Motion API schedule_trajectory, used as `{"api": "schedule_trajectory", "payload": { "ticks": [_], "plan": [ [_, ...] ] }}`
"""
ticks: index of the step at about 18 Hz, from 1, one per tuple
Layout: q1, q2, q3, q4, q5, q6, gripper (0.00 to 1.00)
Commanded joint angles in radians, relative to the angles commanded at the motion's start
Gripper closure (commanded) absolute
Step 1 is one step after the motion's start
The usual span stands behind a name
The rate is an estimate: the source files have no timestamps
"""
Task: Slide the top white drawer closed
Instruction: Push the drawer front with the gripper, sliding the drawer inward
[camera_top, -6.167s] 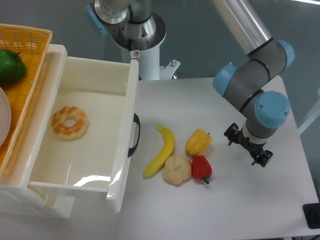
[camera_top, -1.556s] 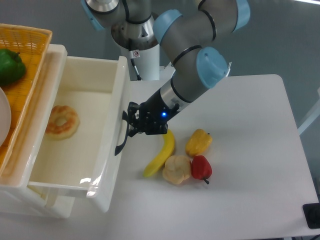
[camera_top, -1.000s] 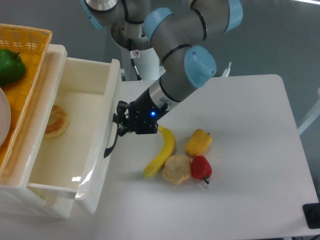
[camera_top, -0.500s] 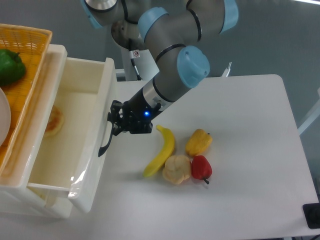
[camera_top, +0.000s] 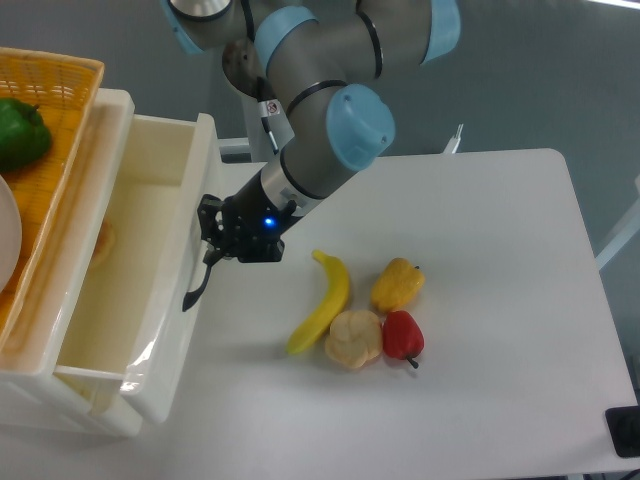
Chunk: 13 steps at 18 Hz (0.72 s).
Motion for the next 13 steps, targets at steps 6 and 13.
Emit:
{"api": "schedule_trajectory", "payload": {
  "ticks": [6,13],
  "plan": [
    [0.021,-0.002,0.018,0.005,0.0,-0.005,0.9],
    [0.057,-0.044,0.018,0.035,0.003,-0.005,0.9]
  ]
}}
